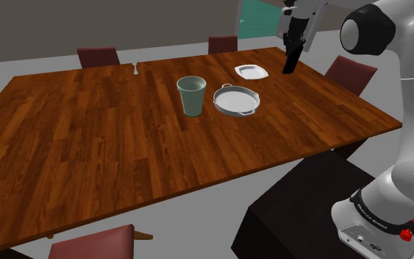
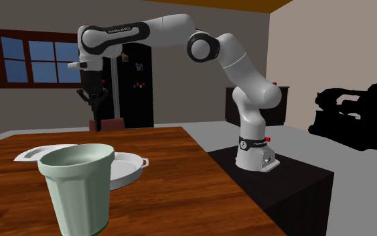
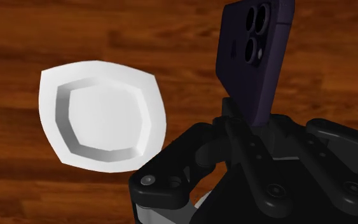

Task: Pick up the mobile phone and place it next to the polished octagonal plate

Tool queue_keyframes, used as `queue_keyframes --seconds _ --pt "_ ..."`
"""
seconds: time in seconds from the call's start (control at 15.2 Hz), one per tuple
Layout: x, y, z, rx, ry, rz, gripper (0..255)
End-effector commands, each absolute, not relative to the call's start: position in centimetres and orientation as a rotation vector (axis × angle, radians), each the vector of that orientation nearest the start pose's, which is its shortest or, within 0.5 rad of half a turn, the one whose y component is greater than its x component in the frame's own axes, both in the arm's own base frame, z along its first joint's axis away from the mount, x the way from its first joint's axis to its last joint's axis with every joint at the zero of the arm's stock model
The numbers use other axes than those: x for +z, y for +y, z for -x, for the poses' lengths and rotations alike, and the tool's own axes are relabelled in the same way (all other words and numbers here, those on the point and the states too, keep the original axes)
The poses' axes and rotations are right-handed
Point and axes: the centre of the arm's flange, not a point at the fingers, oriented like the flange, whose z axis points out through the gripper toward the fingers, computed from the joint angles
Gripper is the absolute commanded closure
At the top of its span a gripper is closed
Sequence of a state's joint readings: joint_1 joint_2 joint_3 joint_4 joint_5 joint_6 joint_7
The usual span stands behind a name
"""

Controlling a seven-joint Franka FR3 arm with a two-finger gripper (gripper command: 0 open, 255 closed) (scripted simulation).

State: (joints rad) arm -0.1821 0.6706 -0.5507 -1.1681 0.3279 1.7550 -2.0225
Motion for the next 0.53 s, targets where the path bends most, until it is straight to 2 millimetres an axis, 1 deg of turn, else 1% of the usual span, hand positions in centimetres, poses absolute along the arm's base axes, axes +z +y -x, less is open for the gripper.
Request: queue_keyframes --seconds 0.0,0.46 --pt "42.7 -37.4 -62.6 0.012 -1.943 2.476 255" --pt "39.0 -37.4 -62.6 0.012 -1.943 2.476 255"
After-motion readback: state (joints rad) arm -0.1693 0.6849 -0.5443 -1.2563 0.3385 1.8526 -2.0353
